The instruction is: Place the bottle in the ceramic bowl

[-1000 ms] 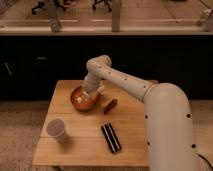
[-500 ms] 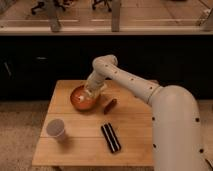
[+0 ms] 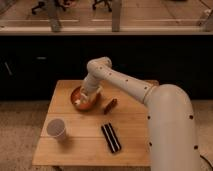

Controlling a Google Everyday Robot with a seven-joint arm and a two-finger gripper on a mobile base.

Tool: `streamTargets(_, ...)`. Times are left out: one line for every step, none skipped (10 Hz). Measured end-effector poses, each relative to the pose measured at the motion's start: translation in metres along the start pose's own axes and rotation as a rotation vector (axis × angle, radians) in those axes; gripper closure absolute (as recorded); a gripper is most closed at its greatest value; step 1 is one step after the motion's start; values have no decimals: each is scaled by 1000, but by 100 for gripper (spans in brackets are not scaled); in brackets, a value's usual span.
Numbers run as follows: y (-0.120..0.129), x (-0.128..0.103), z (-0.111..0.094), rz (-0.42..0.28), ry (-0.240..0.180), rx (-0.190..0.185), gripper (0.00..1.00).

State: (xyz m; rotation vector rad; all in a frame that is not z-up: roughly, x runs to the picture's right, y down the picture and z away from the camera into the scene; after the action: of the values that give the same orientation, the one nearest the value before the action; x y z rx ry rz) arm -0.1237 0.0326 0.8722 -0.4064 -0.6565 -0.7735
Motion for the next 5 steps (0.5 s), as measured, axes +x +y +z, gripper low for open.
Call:
streamTargets(-2,-5,4,-16,-1,-6,100)
streamTargets(-5,-9,8,-31,-3,-11,100)
streamTargets(-8,-13,12,-48,-5,-19,100)
streamTargets(-10,-16,17,-58,-6,-28,100)
streamTargets(-11,-18,20,-68,-8,-43,95)
